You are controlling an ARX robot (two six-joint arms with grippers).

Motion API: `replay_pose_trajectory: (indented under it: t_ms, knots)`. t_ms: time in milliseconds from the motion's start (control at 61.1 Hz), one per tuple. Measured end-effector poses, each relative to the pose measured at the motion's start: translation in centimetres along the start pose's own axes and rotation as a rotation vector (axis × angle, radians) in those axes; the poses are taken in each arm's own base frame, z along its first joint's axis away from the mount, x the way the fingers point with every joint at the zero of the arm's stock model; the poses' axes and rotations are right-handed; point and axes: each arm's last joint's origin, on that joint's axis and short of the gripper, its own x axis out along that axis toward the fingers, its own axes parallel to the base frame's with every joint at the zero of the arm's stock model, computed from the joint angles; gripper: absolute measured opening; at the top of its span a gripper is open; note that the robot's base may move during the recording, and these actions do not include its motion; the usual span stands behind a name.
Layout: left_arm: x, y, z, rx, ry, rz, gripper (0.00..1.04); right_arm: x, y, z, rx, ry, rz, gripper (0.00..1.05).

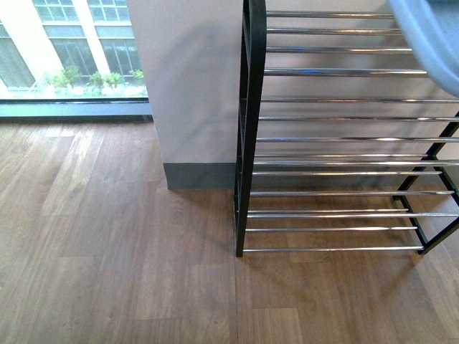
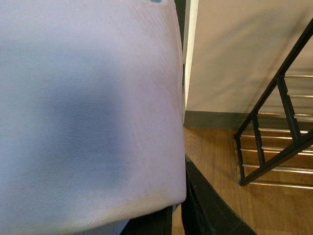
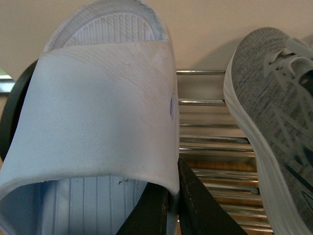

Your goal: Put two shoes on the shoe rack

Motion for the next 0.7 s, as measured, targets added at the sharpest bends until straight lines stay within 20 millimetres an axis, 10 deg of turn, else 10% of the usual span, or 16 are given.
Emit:
replay_pose_trajectory:
  t_ms: [360,704]
  knots:
    - [0.0,0.0,0.0,0.0,0.0,0.0,0.02,8.2,-1.1,-0.2,0.006,0.161,-0.123,0.02]
    - [0.0,0.0,0.0,0.0,0.0,0.0,0.02,10.3,-2.7,0.3,0.008,0.169,-0.227,0.02]
